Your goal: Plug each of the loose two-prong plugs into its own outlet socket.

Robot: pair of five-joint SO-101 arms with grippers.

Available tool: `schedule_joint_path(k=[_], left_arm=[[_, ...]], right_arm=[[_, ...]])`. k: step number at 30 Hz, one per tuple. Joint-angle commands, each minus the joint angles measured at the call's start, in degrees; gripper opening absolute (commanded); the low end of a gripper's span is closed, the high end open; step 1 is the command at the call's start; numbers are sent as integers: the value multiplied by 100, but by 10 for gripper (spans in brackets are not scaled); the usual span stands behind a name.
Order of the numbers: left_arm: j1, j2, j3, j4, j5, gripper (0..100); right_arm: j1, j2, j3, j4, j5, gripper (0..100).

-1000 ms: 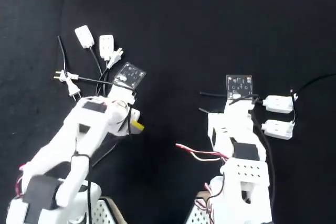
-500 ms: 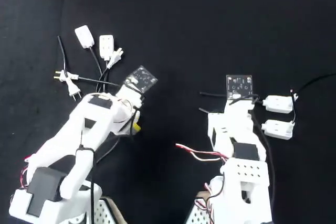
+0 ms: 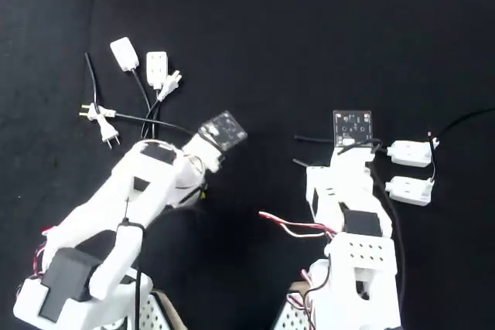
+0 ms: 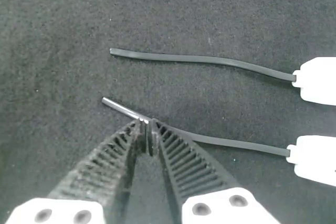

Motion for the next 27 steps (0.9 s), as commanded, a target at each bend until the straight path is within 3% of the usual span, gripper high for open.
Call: schedule_joint_path(k=[1,7,14,20,25,27], left_arm=[[400,-53,57,316,-97,36],[505,-62,66,448,-105,55],[479,-211,92,440,-70,215],[295,-1433,40,967,79,225],[-75,-2840,-198,1486,642,226],[-532,-3244,-462,1609,1064,226]], right_arm=[[-53,-101,-57,9,26,21],[-53,-101,-57,9,35,21],[-53,-101,-57,9,35,21],[-53,-101,-57,9,35,21],[-53,-101,-57,9,35,21],[-44,-101,-57,9,35,21]])
